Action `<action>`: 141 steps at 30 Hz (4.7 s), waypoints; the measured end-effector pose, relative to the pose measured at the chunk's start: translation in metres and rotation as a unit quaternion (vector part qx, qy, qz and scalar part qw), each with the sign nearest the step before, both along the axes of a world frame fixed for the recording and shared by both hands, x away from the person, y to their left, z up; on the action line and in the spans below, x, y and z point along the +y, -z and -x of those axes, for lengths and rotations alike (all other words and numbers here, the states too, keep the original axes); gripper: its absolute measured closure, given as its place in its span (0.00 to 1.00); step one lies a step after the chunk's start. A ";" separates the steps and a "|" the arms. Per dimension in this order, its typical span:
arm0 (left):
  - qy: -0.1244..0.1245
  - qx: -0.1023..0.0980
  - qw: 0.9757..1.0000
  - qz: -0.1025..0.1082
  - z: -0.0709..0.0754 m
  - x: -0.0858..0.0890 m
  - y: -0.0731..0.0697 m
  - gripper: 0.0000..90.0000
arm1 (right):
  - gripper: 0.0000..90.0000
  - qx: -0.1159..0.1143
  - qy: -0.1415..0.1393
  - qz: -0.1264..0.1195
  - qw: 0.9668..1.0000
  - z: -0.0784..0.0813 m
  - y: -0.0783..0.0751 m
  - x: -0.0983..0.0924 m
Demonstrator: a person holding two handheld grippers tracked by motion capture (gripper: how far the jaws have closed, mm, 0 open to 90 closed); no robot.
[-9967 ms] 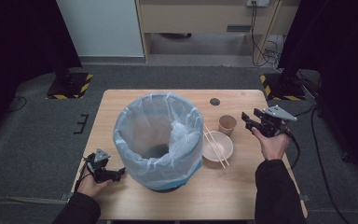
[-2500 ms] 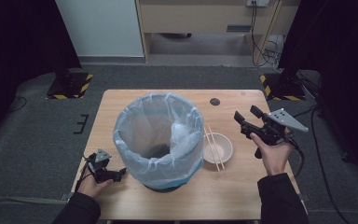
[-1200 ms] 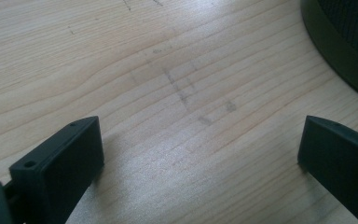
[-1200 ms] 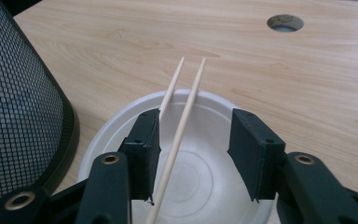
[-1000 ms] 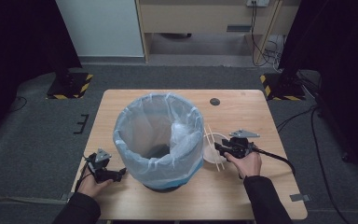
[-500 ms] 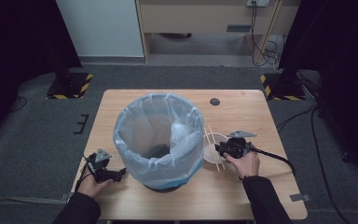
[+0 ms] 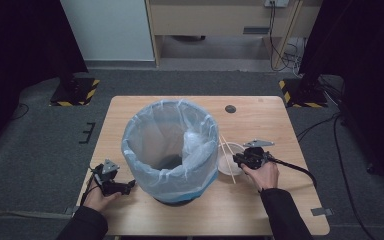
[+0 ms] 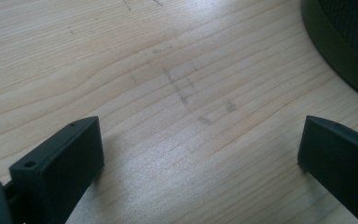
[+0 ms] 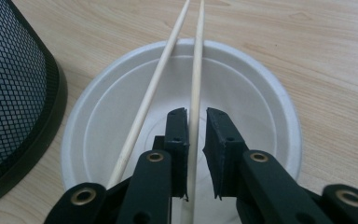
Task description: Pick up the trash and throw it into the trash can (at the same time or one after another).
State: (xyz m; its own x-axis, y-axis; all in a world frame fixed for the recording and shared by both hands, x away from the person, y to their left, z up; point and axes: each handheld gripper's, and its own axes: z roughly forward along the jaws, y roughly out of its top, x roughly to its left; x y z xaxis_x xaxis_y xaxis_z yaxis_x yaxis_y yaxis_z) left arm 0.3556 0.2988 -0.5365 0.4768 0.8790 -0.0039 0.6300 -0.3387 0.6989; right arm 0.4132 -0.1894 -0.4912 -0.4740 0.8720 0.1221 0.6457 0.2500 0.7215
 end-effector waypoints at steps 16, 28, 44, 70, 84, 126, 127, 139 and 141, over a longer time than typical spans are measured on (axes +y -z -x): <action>0.000 0.000 1.000 0.000 0.000 0.000 0.000 0.00 | 0.95 -0.002 0.002 -0.001 1.000 0.000 -0.006 -0.005; 0.000 0.000 1.000 0.000 0.000 0.000 0.000 0.00 | 0.95 -0.054 0.046 -0.054 0.996 0.001 -0.027 -0.034; 0.000 0.000 1.000 0.000 0.000 0.000 0.000 0.00 | 0.95 -0.142 0.082 -0.128 0.978 0.010 -0.065 -0.070; 0.000 0.000 1.000 0.000 0.000 0.000 0.000 0.00 | 0.95 -0.240 0.069 -0.207 0.946 0.033 -0.123 -0.078; 0.000 0.000 1.000 0.000 0.000 0.000 0.000 0.00 | 0.95 -0.276 0.044 -0.234 0.931 0.045 -0.146 -0.072; 0.001 0.000 1.000 0.000 0.000 0.000 0.000 0.00 | 0.95 -0.337 -0.060 -0.278 0.897 0.068 -0.201 -0.023; 0.001 0.000 1.000 0.000 0.000 0.000 0.000 0.00 | 0.95 -0.337 -0.060 -0.278 0.897 0.068 -0.201 -0.023; 0.001 0.000 1.000 0.000 0.000 0.000 0.000 0.00 | 0.95 -0.338 -0.094 -0.286 0.892 0.067 -0.216 0.005; 0.002 0.000 1.000 0.000 0.000 0.000 0.000 0.00 | 0.95 -0.338 -0.099 -0.285 0.891 0.067 -0.219 0.009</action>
